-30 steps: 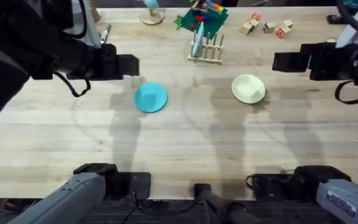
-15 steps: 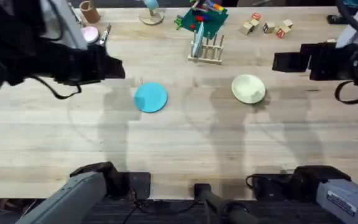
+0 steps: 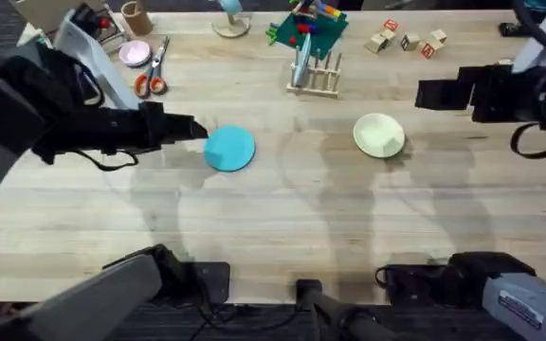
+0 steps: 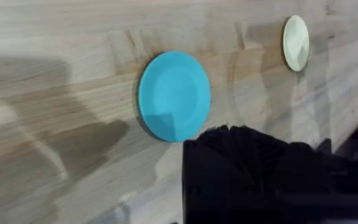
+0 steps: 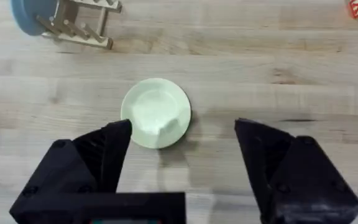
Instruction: Pick up the plates from the table one by one and place each into a slot on the dish rack.
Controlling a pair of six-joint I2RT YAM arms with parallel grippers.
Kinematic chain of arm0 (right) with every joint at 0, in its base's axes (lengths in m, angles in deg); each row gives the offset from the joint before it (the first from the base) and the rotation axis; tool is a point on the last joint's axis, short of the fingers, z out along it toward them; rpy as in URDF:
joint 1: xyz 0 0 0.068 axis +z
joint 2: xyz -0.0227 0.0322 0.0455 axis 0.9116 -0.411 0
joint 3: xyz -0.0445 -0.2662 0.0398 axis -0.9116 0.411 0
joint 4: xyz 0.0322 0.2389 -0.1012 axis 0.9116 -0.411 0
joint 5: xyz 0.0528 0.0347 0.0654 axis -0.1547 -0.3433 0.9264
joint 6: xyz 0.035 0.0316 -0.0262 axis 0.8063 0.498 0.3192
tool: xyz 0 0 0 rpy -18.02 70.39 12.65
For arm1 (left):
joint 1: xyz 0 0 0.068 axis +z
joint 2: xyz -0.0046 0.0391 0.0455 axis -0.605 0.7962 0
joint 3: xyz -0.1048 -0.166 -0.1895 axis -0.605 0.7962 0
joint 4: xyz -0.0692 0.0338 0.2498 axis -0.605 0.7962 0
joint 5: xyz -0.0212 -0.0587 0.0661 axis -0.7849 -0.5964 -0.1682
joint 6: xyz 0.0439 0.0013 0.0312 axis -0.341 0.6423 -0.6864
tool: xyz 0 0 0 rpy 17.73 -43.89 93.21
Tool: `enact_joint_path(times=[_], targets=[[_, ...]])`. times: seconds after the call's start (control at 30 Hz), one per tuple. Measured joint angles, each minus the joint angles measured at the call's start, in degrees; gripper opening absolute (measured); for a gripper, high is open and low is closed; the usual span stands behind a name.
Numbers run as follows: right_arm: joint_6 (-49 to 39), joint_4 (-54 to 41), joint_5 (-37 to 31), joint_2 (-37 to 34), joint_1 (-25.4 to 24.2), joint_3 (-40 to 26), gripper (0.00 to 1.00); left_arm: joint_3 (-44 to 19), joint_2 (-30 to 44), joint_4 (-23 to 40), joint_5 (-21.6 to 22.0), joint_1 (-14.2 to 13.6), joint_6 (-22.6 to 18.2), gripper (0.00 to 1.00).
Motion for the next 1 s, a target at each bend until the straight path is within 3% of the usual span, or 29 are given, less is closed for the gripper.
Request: enact_joint_path(times=[0.5,0.7,1.0], targets=[[0.00,0.00,-0.01,0.00,0.00,0.00,0.996,0.23,16.93,-5.14,-2.06,0.04,-7.48,0.041],[0.00,0.00,-0.01,0.00,0.00,0.00,0.996,0.23,23.56,-8.98,-2.24,0.04,-8.90,0.041],[0.00,0.00,0.01,0.00,0.00,0.00,0.995,0.23,27.24,-11.46,-4.19,0.25,-9.09,0.042]])
